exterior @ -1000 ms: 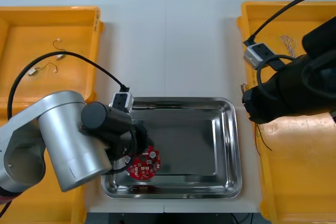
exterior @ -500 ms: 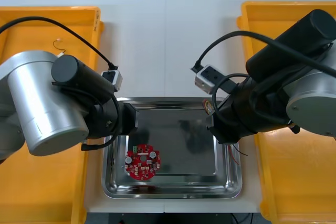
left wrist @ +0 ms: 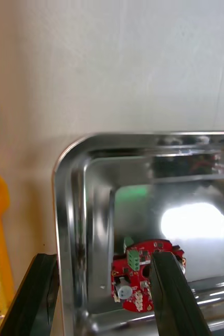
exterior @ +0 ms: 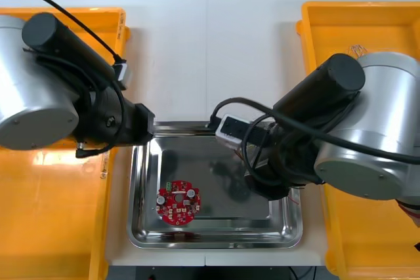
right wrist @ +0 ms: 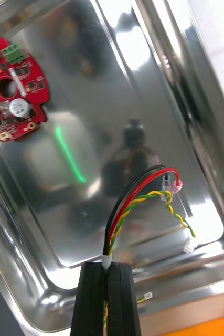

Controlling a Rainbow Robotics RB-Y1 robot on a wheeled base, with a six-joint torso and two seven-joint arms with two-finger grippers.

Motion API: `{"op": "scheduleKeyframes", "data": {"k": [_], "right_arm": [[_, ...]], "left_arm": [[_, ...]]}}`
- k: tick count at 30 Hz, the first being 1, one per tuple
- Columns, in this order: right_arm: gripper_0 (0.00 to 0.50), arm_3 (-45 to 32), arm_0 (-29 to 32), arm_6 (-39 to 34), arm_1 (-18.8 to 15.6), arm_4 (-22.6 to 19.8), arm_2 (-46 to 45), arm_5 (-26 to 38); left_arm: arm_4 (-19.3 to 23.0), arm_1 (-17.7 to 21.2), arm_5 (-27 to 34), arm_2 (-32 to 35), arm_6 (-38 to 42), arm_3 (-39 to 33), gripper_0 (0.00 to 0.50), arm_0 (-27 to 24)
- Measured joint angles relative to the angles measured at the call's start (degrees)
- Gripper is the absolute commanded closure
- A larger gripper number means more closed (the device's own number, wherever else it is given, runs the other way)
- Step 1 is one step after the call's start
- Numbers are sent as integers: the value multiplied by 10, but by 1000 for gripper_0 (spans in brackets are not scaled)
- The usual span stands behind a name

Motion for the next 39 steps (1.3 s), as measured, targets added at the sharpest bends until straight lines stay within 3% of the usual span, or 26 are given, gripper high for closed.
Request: {"op": "scheduleKeyframes", "data": {"k": [8,13,21,31,39], "right_arm": [[500,0,7,91,7,22,38,0],[500,1,22,118,7,23,41,0],[500,28,28,121,7,50,82,0],[500,61,28,137,7,56,111,-11],[500,62,30,139,7,60,140,-18]], "left_arm": [[22,9,6,22,-106,51,0,-19],[57,25,15,39,-156,88,0,-32],[85,53,31,61,-180,141,0,-46],[94,69,33,96,-363,210,0,-48],[97,77,33,131,-383,271,0,-48]]}}
